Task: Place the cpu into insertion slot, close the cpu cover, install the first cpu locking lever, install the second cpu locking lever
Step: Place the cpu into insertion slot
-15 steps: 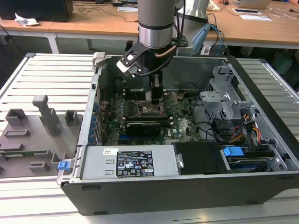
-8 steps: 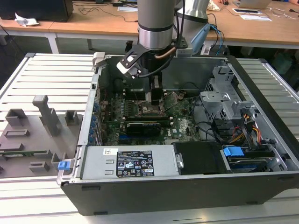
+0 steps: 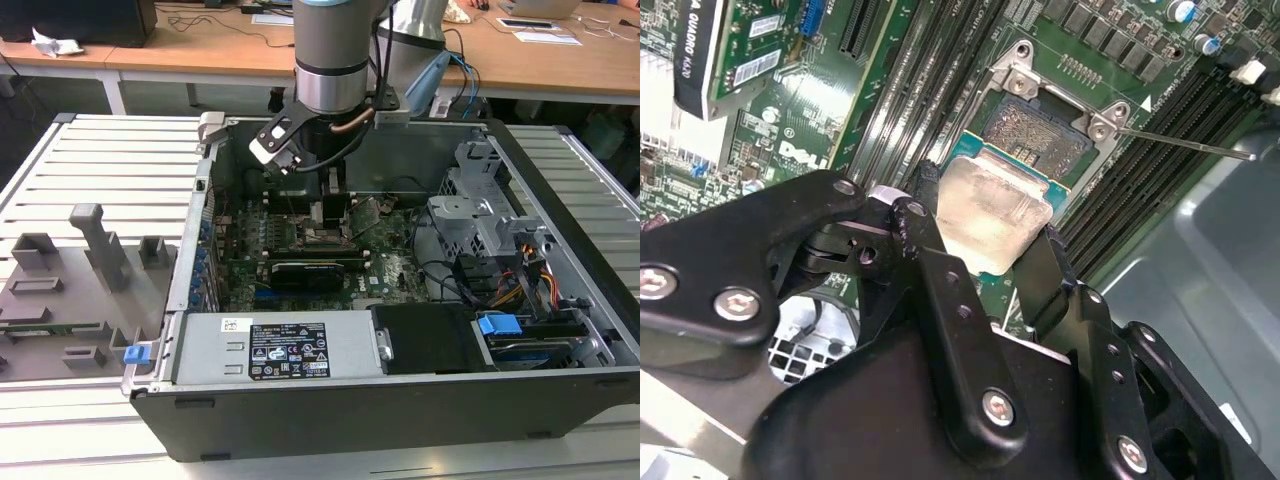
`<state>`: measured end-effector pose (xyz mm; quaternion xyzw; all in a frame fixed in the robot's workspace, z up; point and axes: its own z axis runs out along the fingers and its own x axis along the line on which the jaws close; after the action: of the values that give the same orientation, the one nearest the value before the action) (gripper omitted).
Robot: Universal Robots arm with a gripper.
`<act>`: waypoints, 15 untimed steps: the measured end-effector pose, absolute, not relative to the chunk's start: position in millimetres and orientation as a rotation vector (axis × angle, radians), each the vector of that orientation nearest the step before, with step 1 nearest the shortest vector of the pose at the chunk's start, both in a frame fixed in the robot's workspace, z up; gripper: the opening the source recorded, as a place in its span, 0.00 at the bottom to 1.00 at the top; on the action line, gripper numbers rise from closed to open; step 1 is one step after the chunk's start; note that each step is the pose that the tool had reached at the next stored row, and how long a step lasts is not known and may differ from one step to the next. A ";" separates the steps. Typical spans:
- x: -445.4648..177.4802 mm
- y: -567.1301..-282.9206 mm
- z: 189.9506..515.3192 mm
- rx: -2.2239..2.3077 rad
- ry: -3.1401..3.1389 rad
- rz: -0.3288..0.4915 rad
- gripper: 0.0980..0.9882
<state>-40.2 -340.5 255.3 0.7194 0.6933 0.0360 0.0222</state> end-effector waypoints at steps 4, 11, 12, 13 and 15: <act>-40.2 -340.0 251.2 2.220 2.158 0.111 0.50; -40.3 -339.7 246.4 2.162 2.219 0.113 0.50; -40.3 -339.7 246.2 2.158 2.223 0.113 0.50; -40.3 -339.7 245.9 2.156 2.224 0.113 0.50; -40.3 -339.7 245.6 2.156 2.225 0.113 0.50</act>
<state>-40.3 -339.7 245.6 0.6954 0.7174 0.0365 0.0207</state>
